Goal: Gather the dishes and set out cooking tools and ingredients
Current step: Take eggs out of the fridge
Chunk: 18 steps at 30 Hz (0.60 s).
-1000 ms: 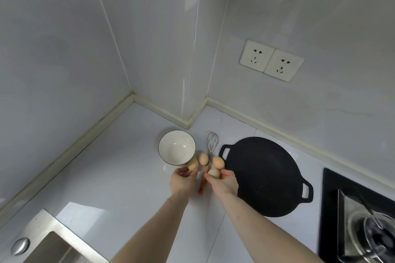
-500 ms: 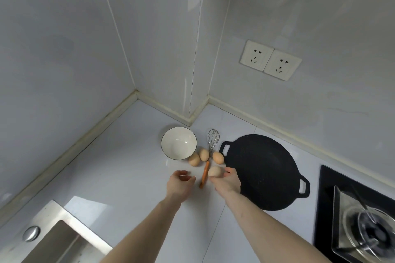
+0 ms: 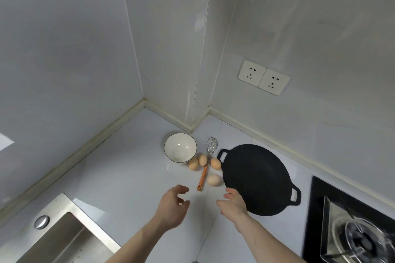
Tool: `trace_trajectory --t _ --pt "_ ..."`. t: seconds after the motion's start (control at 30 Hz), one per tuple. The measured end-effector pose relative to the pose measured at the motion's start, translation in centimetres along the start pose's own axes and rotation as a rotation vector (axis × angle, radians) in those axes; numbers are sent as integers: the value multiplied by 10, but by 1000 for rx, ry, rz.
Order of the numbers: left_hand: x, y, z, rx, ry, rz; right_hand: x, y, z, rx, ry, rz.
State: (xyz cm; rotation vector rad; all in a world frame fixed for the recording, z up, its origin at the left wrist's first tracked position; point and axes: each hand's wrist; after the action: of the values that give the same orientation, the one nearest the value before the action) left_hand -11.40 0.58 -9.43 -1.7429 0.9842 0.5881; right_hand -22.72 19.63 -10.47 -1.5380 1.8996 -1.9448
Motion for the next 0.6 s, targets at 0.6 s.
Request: trace_trajectory --t 0.6 --pt "-3 10 2 -20 43 -28 38 39 15 103 -46 -112"
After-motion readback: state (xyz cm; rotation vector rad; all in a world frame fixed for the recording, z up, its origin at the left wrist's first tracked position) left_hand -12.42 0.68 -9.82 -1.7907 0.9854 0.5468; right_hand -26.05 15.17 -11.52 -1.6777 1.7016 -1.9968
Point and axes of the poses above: each hand's wrist, its own y-axis towards the middle knuckle, its own z-axis out of the palm, x = y × z, and after that the axes turned 14 degrees about x, right-handed
